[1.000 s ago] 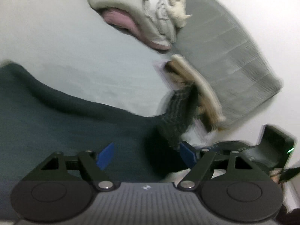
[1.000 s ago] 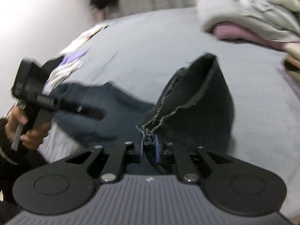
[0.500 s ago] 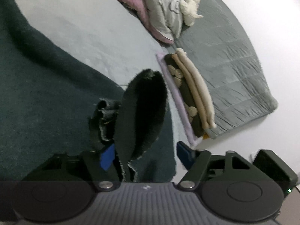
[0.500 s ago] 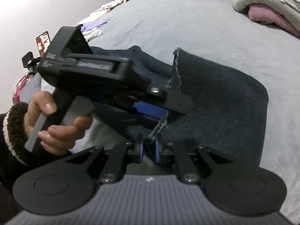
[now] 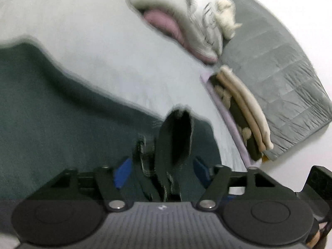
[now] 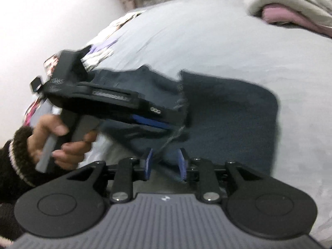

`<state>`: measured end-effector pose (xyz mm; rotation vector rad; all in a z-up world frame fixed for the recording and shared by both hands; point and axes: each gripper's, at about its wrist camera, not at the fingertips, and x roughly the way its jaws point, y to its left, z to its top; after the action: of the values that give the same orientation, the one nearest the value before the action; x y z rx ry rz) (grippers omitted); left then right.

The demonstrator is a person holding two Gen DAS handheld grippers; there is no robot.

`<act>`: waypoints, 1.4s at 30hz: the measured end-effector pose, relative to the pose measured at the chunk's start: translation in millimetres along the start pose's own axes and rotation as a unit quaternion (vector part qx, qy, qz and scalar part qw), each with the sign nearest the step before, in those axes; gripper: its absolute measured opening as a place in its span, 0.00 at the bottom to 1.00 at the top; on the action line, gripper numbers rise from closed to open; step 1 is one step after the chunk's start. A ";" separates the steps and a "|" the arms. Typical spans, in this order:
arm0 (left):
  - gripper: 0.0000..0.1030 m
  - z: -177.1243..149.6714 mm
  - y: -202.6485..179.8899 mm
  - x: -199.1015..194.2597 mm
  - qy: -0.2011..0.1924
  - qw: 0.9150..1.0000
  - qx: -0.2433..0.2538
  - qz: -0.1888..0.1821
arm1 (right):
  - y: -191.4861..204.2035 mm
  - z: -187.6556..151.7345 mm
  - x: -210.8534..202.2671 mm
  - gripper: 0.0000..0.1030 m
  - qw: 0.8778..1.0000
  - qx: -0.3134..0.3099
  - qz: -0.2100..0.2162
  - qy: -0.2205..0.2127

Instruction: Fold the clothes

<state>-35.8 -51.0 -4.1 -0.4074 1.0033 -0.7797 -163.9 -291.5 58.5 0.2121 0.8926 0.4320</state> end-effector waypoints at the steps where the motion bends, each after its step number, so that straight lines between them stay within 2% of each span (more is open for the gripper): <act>1: 0.76 4.1 1.5 1.2 0.002 1.000 0.009 0.004 | 0.3 0.7 1.2 0.31 1.000 -0.003 -0.002 0.000; 4: 0.72 9.5 11.9 7.3 0.003 1.000 0.005 0.014 | 18.9 -4.8 7.8 0.35 0.998 -0.057 -0.002 0.002; 7: 0.57 8.9 25.0 11.3 0.002 1.000 -0.006 0.007 | 41.2 -14.8 14.2 0.35 0.989 -0.143 -0.031 0.007; 8: 0.54 7.5 28.0 12.1 0.002 1.000 -0.009 0.001 | 49.6 -19.5 17.9 0.35 0.982 -0.184 -0.048 0.006; 11: 0.53 3.5 37.2 14.5 0.001 1.000 -0.017 -0.016 | 58.2 -26.6 30.4 0.35 0.965 -0.249 -0.081 0.020; 12: 0.51 2.6 39.9 16.9 -0.001 1.000 -0.021 -0.020 | 57.2 -27.4 33.8 0.34 0.962 -0.259 -0.086 0.025; 13: 0.46 2.1 42.4 21.1 -0.004 0.999 -0.027 -0.023 | 56.4 -27.7 37.8 0.28 0.958 -0.269 -0.091 0.029; 15: 0.38 2.3 46.6 29.1 -0.009 0.999 -0.039 -0.024 | 51.3 -26.2 36.5 0.07 0.959 -0.272 -0.073 0.034; 18: 0.18 5.4 47.9 38.4 -0.022 0.999 -0.042 -0.013 | 45.1 -23.2 23.0 0.05 0.963 -0.264 -0.036 0.036; 19: 0.07 6.7 46.9 42.2 -0.026 0.999 -0.040 -0.003 | 44.1 -23.1 21.1 0.05 0.963 -0.265 -0.032 0.039; 21: 0.05 8.1 45.0 49.9 -0.030 0.999 -0.035 0.014 | 38.2 -25.0 14.7 0.04 0.962 -0.265 -0.025 0.062; 24: 0.07 8.9 44.0 58.0 -0.027 0.999 -0.029 0.012 | 32.7 -30.3 17.8 0.06 0.963 -0.255 -0.024 0.080; 25: 0.09 9.7 45.4 57.9 -0.022 0.999 -0.032 0.005 | 31.0 -32.1 19.2 0.09 0.964 -0.251 -0.024 0.086; 26: 0.15 11.0 48.3 56.3 -0.014 0.999 -0.040 -0.009 | 29.3 -33.9 20.6 0.11 0.964 -0.248 -0.024 0.092; 27: 0.21 12.2 51.9 54.0 -0.007 0.998 -0.050 -0.026 | 28.4 -33.2 19.8 0.18 0.967 -0.235 -0.017 0.095; 28: 0.31 12.9 55.9 50.4 -0.002 0.997 -0.060 -0.043 | 28.6 -32.2 18.5 0.21 0.969 -0.229 -0.011 0.095; 30: 0.35 13.6 59.8 43.5 -0.002 0.997 -0.059 -0.058 | 24.8 -21.4 2.1 0.22 0.977 -0.201 0.029 0.059; 32: 0.35 14.5 61.2 39.3 0.003 0.997 -0.048 -0.061 | 17.5 -9.3 -11.4 0.22 0.984 -0.172 0.044 0.013; 34: 0.35 14.3 63.3 37.6 0.010 0.996 -0.044 -0.073 | 9.1 2.0 -17.5 0.22 0.988 -0.148 0.023 -0.029; 35: 0.35 13.6 64.5 36.8 0.013 0.995 -0.042 -0.086 | 5.2 6.5 -14.7 0.22 0.988 -0.146 -0.003 -0.040; 36: 0.37 12.8 65.7 36.3 0.016 0.995 -0.041 -0.095 | 3.3 8.1 -6.5 0.21 0.988 -0.148 -0.023 -0.039; 38: 0.49 10.6 68.2 36.1 0.018 0.993 -0.042 -0.108 | 0.8 9.2 12.7 0.21 0.986 -0.155 -0.058 -0.030; 39: 0.51 9.1 69.8 36.2 0.018 0.992 -0.043 -0.118 | -0.5 9.7 22.3 0.21 0.984 -0.158 -0.075 -0.025; 42: 0.66 5.2 74.7 35.3 0.010 0.986 -0.048 -0.160 | 0.4 5.6 53.2 0.20 0.984 -0.162 -0.072 0.002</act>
<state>8.8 -27.6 -69.9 -0.6570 1.0086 -1.0274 -130.4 -267.3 24.5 -0.1522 0.8233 0.4358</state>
